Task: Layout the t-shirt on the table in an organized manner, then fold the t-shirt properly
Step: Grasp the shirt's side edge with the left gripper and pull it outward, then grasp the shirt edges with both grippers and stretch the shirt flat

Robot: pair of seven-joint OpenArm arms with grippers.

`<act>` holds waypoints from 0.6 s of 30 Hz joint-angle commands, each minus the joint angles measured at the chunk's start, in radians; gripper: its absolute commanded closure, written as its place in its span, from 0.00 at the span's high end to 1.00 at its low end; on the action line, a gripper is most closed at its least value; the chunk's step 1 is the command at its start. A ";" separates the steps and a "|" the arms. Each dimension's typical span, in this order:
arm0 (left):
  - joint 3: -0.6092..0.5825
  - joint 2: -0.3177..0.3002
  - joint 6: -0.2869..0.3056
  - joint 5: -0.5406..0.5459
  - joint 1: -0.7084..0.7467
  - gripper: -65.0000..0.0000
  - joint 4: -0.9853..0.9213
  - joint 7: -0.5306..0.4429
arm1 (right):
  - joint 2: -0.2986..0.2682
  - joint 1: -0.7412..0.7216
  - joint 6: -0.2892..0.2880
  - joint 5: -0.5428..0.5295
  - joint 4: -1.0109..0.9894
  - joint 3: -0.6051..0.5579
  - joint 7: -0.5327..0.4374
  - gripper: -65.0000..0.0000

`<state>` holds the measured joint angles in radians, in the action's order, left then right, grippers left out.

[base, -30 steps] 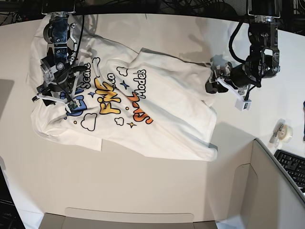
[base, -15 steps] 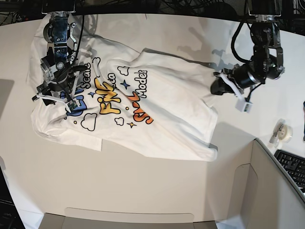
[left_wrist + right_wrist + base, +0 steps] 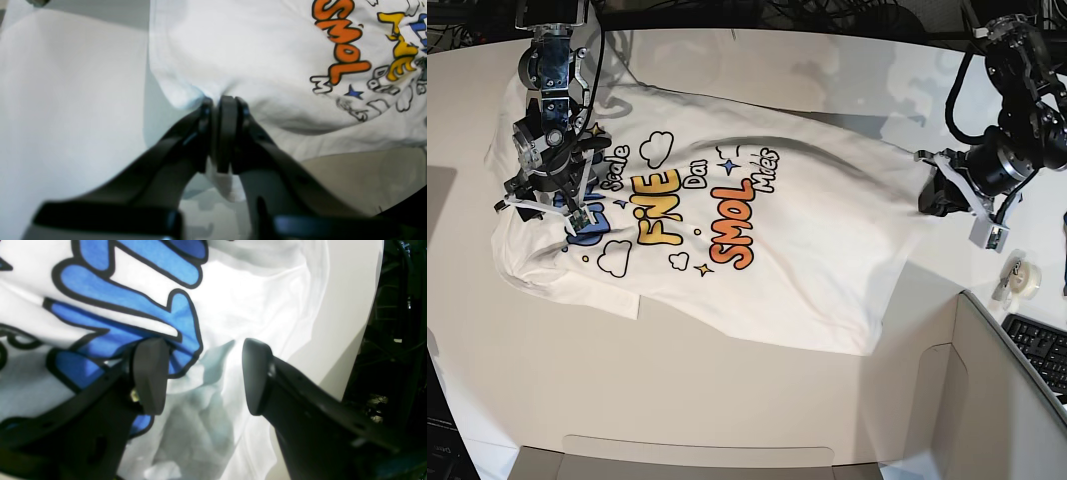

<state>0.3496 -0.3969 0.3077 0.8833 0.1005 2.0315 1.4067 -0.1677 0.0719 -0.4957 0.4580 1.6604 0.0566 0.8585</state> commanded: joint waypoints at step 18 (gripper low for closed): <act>0.015 -0.021 0.000 -0.246 0.063 0.28 -0.205 -0.183 | -0.030 -0.010 -0.050 -0.029 0.110 0.007 0.080 0.55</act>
<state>0.3546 -0.4007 0.3054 0.6273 0.1661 1.8053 1.2434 -0.1917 0.0689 -0.5446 0.4194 1.7432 0.0578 0.9558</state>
